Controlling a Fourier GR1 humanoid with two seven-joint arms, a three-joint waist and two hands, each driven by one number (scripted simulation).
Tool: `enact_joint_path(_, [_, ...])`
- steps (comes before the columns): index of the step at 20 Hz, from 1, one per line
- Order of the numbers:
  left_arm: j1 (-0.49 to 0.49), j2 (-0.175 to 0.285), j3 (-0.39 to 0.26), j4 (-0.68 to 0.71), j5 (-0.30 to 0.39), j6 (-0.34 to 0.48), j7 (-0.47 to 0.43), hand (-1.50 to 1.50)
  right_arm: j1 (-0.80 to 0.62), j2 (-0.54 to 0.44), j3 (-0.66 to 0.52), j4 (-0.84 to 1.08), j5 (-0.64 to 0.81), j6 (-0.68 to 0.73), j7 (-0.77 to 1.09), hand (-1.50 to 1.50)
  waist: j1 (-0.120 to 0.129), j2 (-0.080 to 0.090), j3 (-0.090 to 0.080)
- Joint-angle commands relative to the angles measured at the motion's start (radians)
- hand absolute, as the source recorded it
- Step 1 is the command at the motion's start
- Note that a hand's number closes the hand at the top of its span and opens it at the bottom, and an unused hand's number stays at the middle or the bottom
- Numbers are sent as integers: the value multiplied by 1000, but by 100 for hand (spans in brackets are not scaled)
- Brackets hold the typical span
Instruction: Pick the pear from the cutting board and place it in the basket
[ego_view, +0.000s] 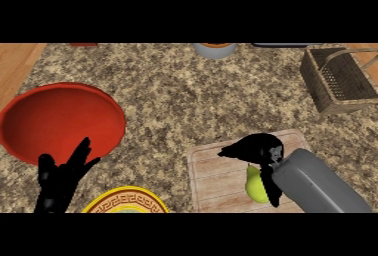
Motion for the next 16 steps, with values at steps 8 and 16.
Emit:
enact_joint_path(8, [40, -30, 12, 57, -24, -24, 0, 0, 0, -46, 46, -4, 142, -86, -208, 150, 3, 10, -13])
enact_joint_path(16, [67, -21, 23, 5, -17, -28, 57, 0, 63, -7, -87, -77, 218, -233, 19, 150, -22, 0, -13])
